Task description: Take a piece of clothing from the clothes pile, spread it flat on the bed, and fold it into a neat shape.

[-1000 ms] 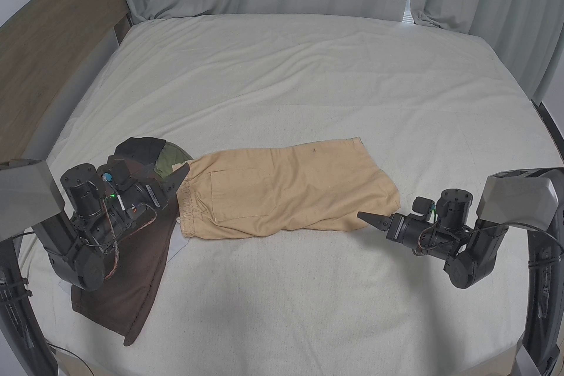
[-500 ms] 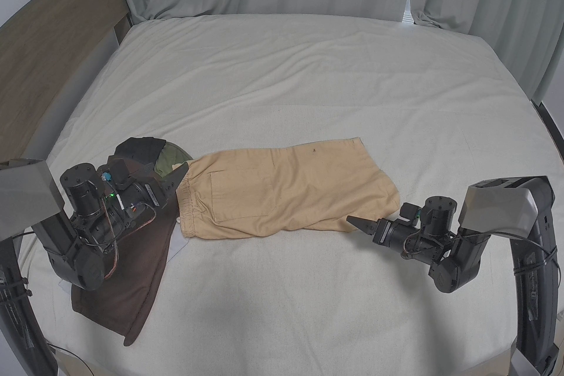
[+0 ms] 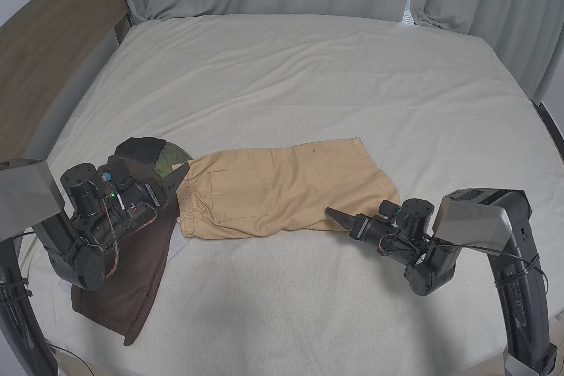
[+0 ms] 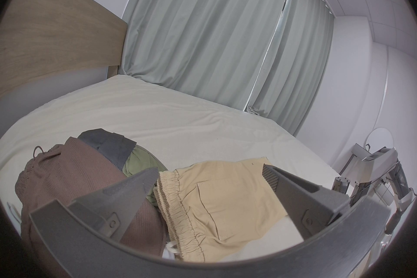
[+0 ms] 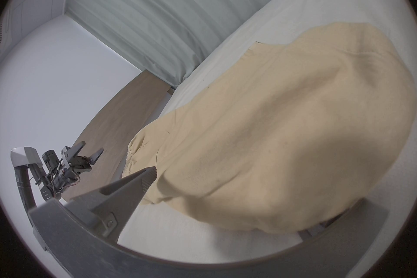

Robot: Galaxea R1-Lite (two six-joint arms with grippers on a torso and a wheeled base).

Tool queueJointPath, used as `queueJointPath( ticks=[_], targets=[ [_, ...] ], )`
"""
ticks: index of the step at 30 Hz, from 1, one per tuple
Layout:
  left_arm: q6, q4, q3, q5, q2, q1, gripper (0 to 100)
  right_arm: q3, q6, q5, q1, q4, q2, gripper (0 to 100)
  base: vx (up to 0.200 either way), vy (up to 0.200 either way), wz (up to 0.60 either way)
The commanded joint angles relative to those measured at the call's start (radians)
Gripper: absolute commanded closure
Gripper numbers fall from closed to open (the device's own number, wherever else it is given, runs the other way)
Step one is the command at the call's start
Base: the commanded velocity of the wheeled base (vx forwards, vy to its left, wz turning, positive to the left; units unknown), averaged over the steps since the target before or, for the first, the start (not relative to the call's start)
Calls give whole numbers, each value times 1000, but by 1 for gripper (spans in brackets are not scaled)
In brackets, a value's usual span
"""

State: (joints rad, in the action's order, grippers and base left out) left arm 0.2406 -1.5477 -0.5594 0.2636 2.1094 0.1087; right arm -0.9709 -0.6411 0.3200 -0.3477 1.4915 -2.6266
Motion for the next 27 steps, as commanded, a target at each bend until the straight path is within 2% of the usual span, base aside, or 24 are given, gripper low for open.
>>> queueJointPath(
  ticks=[1,6,7,20,27],
  targets=[
    [2,0,-2,0,0,-1,0,-52,-5,-25,-11,10,-73,0,0,0,0],
    [2,0,-1,0,1,0,0,-51,-6,-27,-11,10,-73,0,0,0,0],
    [3,0,-1,0,1,0,0,-49,-6,-27,-11,10,-73,100,0,0,0],
    [23,0,-1,0,4,0,0,-39,-3,-29,-10,15,-59,100,0,0,0],
    [23,0,-1,0,8,-1,0,60,9,-29,-1,30,28,100,0,0,0]
  ],
)
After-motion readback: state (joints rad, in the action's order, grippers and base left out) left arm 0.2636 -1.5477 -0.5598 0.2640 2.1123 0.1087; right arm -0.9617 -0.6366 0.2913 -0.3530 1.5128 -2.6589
